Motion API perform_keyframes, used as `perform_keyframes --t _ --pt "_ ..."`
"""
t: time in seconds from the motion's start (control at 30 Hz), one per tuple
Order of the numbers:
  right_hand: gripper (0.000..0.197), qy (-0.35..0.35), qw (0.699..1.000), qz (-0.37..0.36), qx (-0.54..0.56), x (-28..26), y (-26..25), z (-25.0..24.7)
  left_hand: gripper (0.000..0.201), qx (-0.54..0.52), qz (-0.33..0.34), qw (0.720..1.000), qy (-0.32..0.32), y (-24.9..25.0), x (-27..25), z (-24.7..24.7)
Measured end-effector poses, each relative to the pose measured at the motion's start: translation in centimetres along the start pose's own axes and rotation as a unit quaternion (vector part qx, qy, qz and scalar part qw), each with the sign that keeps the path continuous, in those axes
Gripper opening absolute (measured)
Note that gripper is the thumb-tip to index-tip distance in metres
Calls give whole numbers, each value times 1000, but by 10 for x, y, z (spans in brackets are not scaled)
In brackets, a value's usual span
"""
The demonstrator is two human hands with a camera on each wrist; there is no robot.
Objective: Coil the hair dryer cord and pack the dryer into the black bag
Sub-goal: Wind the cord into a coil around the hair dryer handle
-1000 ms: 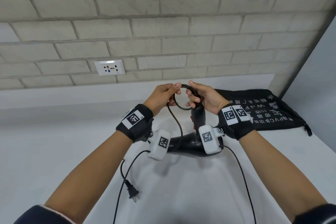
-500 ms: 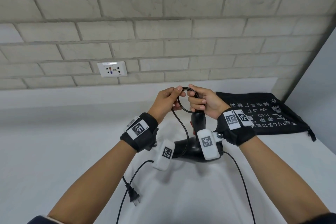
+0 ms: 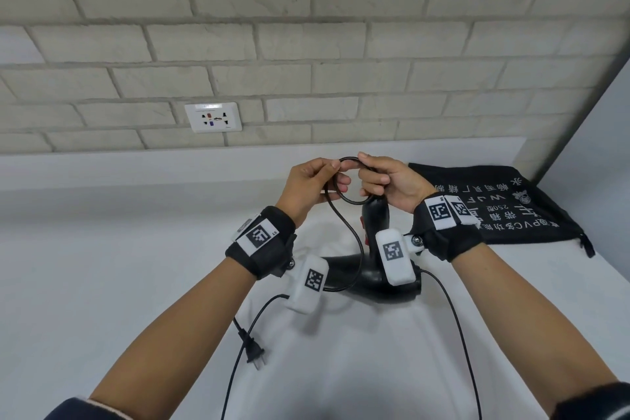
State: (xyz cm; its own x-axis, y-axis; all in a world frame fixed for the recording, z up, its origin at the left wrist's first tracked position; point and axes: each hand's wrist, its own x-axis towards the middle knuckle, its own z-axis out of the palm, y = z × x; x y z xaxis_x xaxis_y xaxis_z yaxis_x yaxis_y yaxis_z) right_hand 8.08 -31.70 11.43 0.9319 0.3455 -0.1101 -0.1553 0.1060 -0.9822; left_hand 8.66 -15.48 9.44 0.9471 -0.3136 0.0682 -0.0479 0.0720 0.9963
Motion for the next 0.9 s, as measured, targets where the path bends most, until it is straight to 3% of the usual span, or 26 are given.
perform_keyframes --t 0.1,0.2,0.37,0.43,0.53,0.6,0.67,0.8,0.9 --pt "33 10 1000 -8 17 3 2 -5 26 -10 -27 999 20 -3 -2 1" --pt "32 35 998 -20 40 2 2 -16 40 109 -44 993 32 -11 -13 -8" --pt "33 52 996 -31 72 3 4 -29 60 362 -31 919 -150 -50 -64 -6" --pt "33 51 996 -31 68 5 5 -28 55 418 11 892 -175 -63 -79 3" --pt "33 50 996 -27 69 6 5 -26 28 487 116 854 -144 -60 -84 6" --pt "33 41 996 -23 71 7 5 -25 23 503 178 834 -138 -45 -80 4" --pt "34 26 997 -17 69 7 4 -23 26 470 210 848 -127 -25 -75 3" --pt "34 4 998 -11 57 4 4 -16 25 324 232 912 -94 21 -53 10" --pt "44 9 999 -15 45 0 3 -9 22 237 234 942 -46 42 -22 16"
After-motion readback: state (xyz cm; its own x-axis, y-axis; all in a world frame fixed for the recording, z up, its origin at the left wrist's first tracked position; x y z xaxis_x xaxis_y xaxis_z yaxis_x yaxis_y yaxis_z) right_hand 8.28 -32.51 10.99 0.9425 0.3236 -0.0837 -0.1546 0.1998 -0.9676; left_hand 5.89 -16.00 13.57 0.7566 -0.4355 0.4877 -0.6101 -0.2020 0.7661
